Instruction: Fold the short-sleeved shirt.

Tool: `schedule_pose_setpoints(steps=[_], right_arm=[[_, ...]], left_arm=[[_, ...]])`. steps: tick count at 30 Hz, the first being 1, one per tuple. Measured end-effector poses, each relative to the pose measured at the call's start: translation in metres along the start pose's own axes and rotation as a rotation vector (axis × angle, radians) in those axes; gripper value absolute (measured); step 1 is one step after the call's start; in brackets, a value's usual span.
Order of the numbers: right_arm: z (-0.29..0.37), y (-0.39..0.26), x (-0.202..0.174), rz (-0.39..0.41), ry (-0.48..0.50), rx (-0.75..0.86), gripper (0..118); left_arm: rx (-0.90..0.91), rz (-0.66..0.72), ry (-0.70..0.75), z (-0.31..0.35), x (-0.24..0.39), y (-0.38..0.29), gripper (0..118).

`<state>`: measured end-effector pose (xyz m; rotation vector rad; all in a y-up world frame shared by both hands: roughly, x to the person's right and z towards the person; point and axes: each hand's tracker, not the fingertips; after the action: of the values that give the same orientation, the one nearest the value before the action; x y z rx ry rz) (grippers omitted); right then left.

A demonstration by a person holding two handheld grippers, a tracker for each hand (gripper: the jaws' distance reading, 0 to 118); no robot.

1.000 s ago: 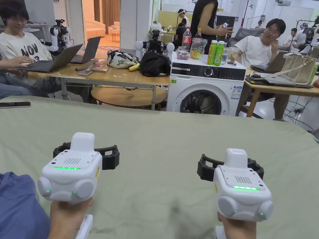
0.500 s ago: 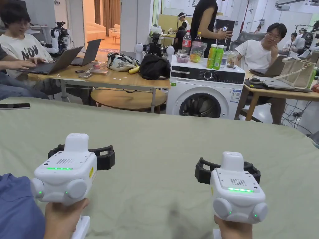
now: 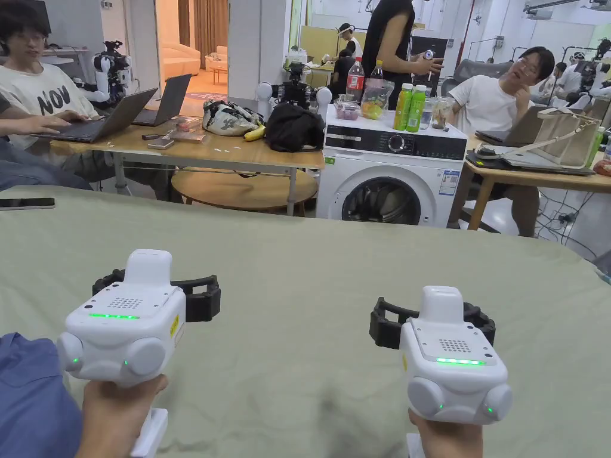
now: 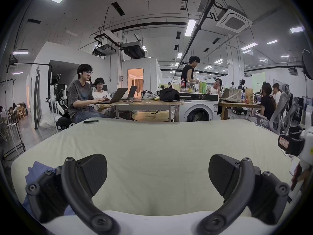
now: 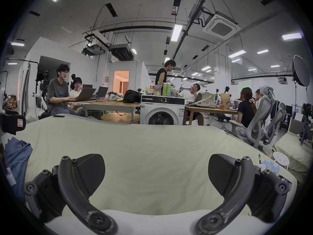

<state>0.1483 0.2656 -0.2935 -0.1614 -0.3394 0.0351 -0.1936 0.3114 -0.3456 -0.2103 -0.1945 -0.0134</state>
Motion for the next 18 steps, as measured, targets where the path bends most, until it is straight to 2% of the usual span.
schedule_pose_setpoints(steps=[7,12,18], right_arm=[[0.0013,-0.0005,0.0,0.005,-0.007,0.019,118],[0.0017,0.0022,0.0049,-0.049,0.019,0.007,118],[0.0028,0.0004,0.0018,-0.022,-0.007,-0.002,118]], left_arm=[[0.021,-0.018,-0.009,0.0043,0.0035,0.0003,117],[0.027,-0.028,0.004,0.0053,0.0048,-0.0005,117],[0.045,-0.031,0.021,0.0094,0.0078,-0.0023,117]])
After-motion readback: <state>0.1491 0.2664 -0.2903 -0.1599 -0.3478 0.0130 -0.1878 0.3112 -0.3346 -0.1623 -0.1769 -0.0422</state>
